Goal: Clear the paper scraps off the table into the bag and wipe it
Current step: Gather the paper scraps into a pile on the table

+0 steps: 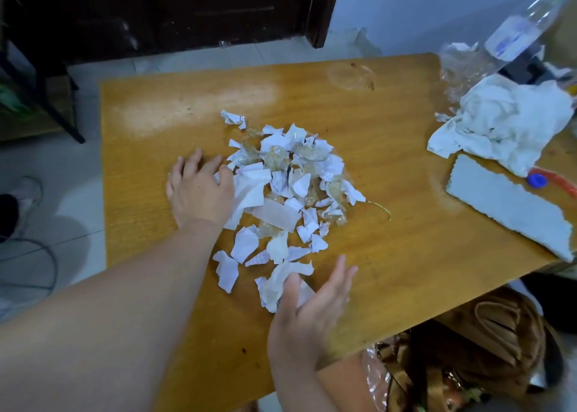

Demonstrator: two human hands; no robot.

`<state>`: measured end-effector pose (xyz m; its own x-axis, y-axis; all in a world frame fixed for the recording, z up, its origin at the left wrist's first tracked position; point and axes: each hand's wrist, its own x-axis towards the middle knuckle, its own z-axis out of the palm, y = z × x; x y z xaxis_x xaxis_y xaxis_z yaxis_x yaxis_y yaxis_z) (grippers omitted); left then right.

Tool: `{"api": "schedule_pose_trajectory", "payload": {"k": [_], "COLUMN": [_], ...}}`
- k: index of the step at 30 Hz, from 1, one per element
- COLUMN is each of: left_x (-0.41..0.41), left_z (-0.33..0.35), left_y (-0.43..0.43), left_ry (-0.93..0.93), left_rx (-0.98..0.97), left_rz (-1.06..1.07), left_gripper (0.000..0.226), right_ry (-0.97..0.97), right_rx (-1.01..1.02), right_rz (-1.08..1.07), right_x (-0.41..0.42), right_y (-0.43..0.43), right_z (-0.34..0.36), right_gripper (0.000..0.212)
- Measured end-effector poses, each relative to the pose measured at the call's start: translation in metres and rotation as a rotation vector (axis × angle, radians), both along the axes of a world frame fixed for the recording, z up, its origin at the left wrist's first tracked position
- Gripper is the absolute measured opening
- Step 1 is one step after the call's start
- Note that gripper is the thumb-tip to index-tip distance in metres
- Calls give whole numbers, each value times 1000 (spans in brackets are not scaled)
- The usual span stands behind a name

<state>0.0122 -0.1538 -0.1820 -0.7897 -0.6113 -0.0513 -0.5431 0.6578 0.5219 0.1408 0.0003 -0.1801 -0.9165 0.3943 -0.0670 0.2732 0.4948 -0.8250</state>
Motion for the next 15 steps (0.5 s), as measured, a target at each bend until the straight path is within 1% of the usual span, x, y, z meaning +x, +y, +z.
{"api": "schedule_pose_trajectory", "payload": {"k": [2,4,7,9,11,13,15], "left_x": [0,-1,-1,-1,-1,-1,0], "left_z": [0,0,0,0,-1,-2,-3], "left_y": [0,-1,0,0,-1,-1,-1], "left_ry": [1,3,17,16,19,23,16], "left_rx": [2,7,20,25,21,16,18], "left_rz": [4,5,14,28,22,16,15], "left_gripper": [44,45,54,50,46,49,49], "right_ry": [39,35,74,152,270,333,245], "right_rx": [73,91,56,-1,-43,-52,-39], "right_rz": [12,-4,-32,-11,26,11,-118], "right_x": [-17,-37,-64,-72,-77,-86,-101], "right_y": [-16,-27,-38,-39,-29,-5,27], "right_z": [-4,-7,-7,0,12,17,12], "right_gripper": [74,75,71,67,61,60,64]}}
